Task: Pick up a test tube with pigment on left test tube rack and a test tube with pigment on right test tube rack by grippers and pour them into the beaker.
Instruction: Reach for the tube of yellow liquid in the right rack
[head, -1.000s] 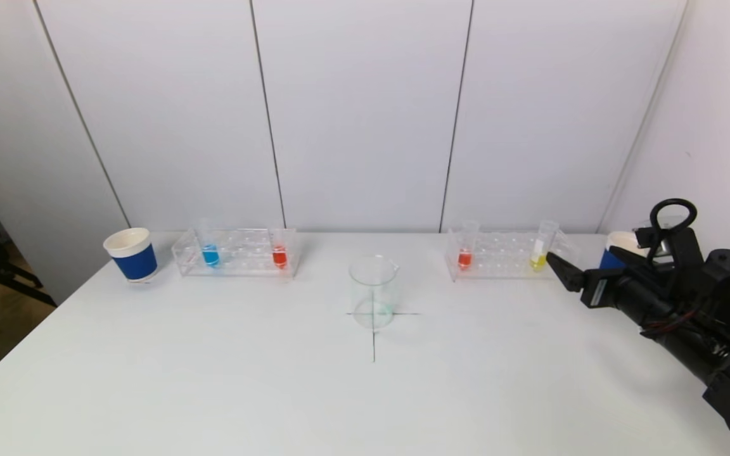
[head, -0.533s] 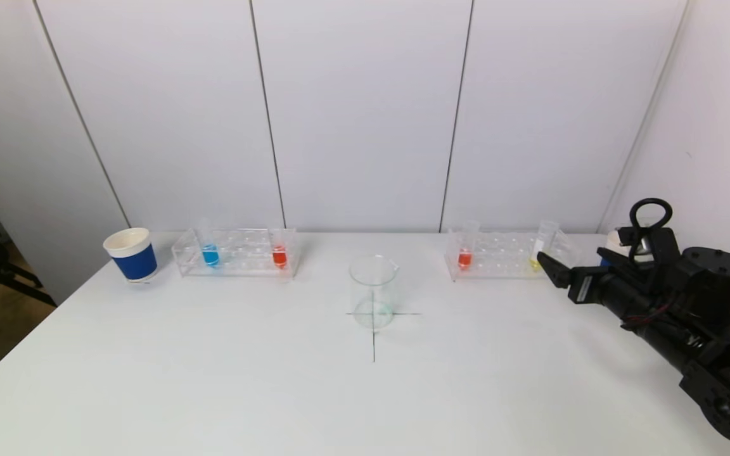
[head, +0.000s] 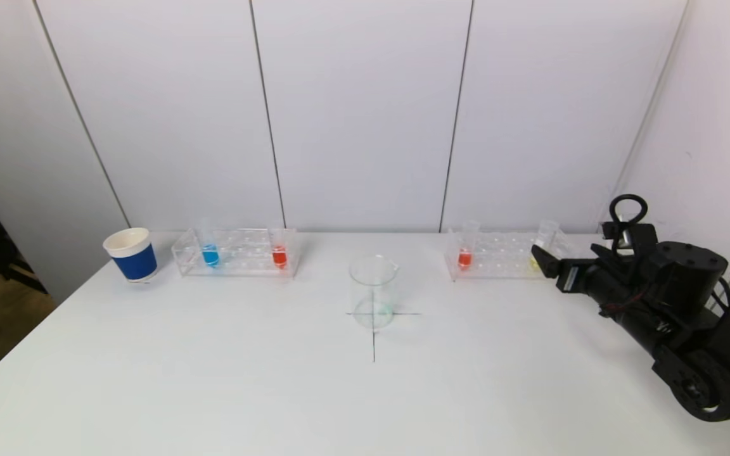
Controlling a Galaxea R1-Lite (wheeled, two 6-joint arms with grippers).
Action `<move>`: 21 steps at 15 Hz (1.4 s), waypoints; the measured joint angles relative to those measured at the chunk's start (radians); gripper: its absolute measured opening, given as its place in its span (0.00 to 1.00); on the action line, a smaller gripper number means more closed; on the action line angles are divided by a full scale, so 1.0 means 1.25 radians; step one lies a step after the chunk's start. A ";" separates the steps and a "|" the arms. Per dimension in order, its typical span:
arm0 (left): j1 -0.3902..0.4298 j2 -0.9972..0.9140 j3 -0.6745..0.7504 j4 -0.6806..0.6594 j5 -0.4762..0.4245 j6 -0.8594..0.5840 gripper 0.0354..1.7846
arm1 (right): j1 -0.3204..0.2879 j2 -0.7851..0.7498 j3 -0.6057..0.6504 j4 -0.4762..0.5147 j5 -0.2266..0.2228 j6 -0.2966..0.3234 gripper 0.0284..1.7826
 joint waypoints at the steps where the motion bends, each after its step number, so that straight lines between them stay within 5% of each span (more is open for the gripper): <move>1: 0.000 0.000 0.000 0.000 0.000 0.000 0.99 | 0.000 0.011 -0.014 0.000 -0.010 0.001 0.99; 21: 0.000 0.000 0.000 0.000 0.000 0.000 0.99 | -0.027 0.154 -0.188 0.000 -0.035 0.003 0.99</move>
